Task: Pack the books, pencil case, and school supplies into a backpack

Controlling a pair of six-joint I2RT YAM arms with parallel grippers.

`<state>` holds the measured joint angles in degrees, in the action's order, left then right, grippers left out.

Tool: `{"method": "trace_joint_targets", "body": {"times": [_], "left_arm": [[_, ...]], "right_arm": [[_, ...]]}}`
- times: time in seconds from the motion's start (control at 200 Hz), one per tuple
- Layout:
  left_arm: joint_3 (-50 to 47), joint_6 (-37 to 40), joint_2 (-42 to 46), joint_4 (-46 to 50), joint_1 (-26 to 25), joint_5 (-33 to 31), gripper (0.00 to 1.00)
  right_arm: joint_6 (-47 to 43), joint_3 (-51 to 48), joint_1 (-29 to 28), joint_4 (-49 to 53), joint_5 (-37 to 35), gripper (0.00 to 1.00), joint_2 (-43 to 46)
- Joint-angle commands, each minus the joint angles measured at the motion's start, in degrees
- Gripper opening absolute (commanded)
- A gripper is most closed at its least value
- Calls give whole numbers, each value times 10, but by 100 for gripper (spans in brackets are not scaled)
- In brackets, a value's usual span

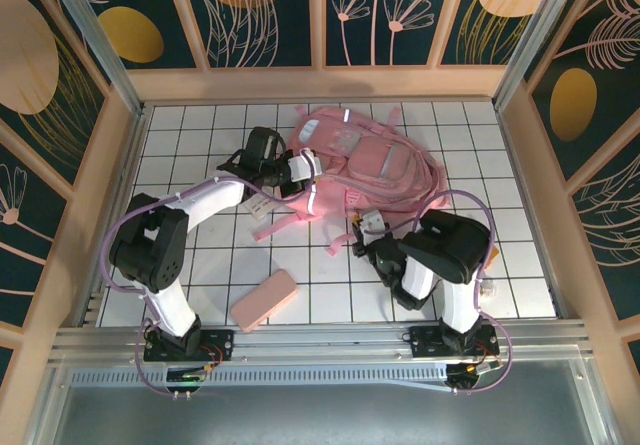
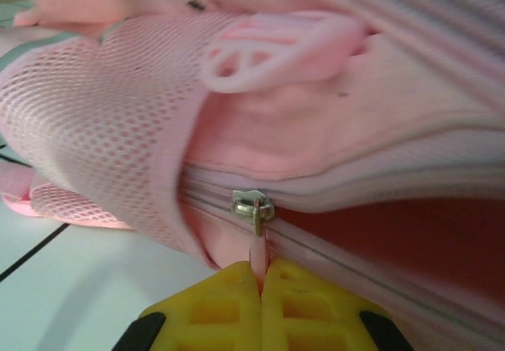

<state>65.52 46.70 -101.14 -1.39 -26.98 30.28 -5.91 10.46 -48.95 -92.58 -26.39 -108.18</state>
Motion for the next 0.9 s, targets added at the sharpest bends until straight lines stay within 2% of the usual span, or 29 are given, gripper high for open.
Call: {"method": "trace_joint_targets", "body": {"times": [0.0, 0.13, 0.345, 0.53, 0.631, 0.711, 0.756, 0.796, 0.816, 0.831, 0.861, 0.896], "left_arm": [[-21, 29, 21, -32, 6, -39, 0], [-25, 35, 17, -33, 15, -53, 0], [-30, 105, 15, -25, 46, -65, 0], [-9, 145, -2, -53, 81, -66, 0], [15, 151, -14, -55, 82, -75, 0], [15, 141, -13, -59, 82, -51, 0], [4, 132, -4, -64, 82, -16, 8], [-13, 136, 9, -66, 81, 27, 21], [-23, 142, 18, -66, 79, 48, 34], [-32, 146, 24, -67, 77, 63, 55], [-52, 154, 42, -75, 69, 82, 79], [-76, 165, 61, -84, 56, 92, 86]], "right_arm": [[43, -16, -13, -53, -117, 0, 34], [98, -43, -19, -48, -164, 0, 52], [138, -70, -21, 28, -169, 0, 110], [166, -56, -22, 190, -115, 0, 227], [156, -32, -24, 280, -41, 0, 282], [150, -15, -23, 329, 14, 0, 305], [141, -6, -23, 344, 40, 0, 308], [135, -1, -23, 354, 59, 0, 306], [133, 0, -23, 356, 68, 0, 305], [131, 1, -22, 357, 72, 0, 306], [128, 1, -22, 356, 79, 0, 304], [128, -1, -18, 352, 88, 0, 303]]}}
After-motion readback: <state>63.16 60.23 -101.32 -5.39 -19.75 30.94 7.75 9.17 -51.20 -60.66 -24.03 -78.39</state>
